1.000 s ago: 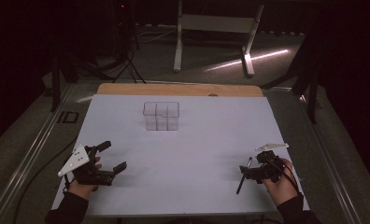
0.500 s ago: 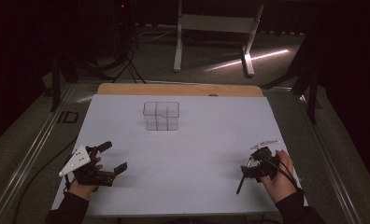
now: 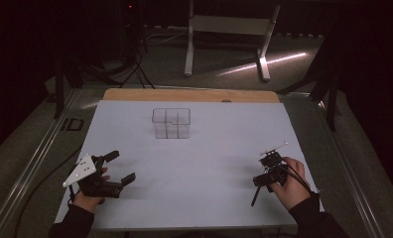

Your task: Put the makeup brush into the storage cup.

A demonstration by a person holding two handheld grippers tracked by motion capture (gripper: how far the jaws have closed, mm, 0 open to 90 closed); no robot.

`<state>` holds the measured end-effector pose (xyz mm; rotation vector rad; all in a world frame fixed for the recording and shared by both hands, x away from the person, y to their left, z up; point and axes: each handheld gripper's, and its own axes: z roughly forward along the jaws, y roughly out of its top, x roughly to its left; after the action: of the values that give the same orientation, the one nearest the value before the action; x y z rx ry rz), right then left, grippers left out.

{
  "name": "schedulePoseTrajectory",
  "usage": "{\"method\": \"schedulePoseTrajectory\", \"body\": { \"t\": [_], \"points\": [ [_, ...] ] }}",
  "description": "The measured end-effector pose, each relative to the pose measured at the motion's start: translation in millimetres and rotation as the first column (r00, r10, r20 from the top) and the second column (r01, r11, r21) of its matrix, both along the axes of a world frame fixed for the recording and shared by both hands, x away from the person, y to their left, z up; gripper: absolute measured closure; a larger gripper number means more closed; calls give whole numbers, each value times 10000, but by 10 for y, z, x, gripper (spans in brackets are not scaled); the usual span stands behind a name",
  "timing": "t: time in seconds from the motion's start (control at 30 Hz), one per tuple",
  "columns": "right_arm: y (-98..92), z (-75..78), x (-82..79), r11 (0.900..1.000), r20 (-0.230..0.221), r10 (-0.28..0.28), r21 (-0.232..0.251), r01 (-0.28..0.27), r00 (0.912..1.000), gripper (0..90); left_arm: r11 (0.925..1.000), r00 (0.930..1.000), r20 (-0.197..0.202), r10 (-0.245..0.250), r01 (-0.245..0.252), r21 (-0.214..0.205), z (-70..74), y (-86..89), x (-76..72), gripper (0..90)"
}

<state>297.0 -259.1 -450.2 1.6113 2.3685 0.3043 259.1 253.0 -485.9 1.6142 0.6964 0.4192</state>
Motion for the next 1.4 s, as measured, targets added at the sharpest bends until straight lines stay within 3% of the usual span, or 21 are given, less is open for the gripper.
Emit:
{"method": "schedulePoseTrajectory", "body": {
  "t": [0.13,0.23,0.33,0.4,0.43,0.47,0.5,0.57,0.63,0.67,0.7,0.73,0.8,0.87,0.97,1.03,1.07,1.13,1.23,1.37,1.4],
  "points": [
    [19,-3,29,9997,-411,-17,236,27,9992,139,10000,10000,-50,15,-15,-17,1,4,1,9],
    [28,-10,43,9992,-272,82,395,-71,9996,122,10000,10000,-97,22,-23,-51,1,4,3,9],
    [43,-21,46,10000,-237,-5,43,6,9997,138,10000,9999,-162,41,-42,-78,-3,3,8,9],
    [60,-13,70,9948,-830,-753,619,805,9937,186,10000,9998,-201,32,-34,-64,-4,4,9,9],
    [68,-2,81,9871,-1115,-1265,842,1363,9857,256,10000,9998,-197,41,-43,-81,-3,4,9,9],
    [68,-2,81,9871,-1115,-1265,842,1363,9857,256,10000,9998,-197,41,-43,-81,-3,4,9,9],
    [90,16,96,9808,-1394,-1507,1028,1657,9787,266,9999,9998,-195,67,-68,-94,1,8,7,9],
    [117,31,96,9874,-881,-1394,630,1452,9863,231,9999,9998,-191,74,-76,-102,2,12,6,9],
    [101,28,111,9847,-945,-1351,978,1443,9863,141,9998,9998,-198,89,-92,-151,3,12,6,9],
    [97,18,115,9864,-688,-1202,1042,1270,9904,115,9998,9997,-207,98,-101,-165,4,12,5,9],
    [92,19,121,9846,-614,-1300,1100,1362,9896,135,9998,9997,-205,99,-103,-174,4,12,5,9],
    [94,15,131,9772,-1000,-1663,1162,1776,9810,139,9998,9997,-203,100,-103,-167,6,13,5,9],
    [105,19,131,9704,-981,-1722,1540,1859,9802,136,9998,9997,-200,101,-104,-190,10,11,3,9],
    [106,27,134,9718,-1064,-1648,1522,1799,9806,135,9997,9997,-206,103,-108,-200,11,10,2,9],
    [105,53,143,9739,-771,-1720,1362,1813,9821,136,9997,9998,-187,63,-67,-237,16,6,-2,9],
    [98,65,152,9652,-806,-1943,1622,2052,9776,137,9996,9998,-198,50,-55,-274,17,7,-2,10],
    [97,68,153,9665,-828,-1886,1608,1999,9786,150,9997,9998,-194,39,-44,-256,18,10,-2,9],
    [96,77,176,9648,-1097,-2113,1355,2252,9712,213,9996,9998,-201,31,-37,-296,21,10,-1,9],
    [87,94,233,9566,-1125,-2543,1170,2670,9606,264,9996,9998,-202,62,-68,-281,22,6,-4,9],
    [54,61,345,9348,-1238,-3351,800,3460,9340,406,9996,9996,-246,100,-107,-279,21,0,1,9],
    [54,61,345,9348,-1238,-3351,800,3460,9340,406,9996,9996,-246,100,-107,-279,21,0,1,9]
  ]
}}
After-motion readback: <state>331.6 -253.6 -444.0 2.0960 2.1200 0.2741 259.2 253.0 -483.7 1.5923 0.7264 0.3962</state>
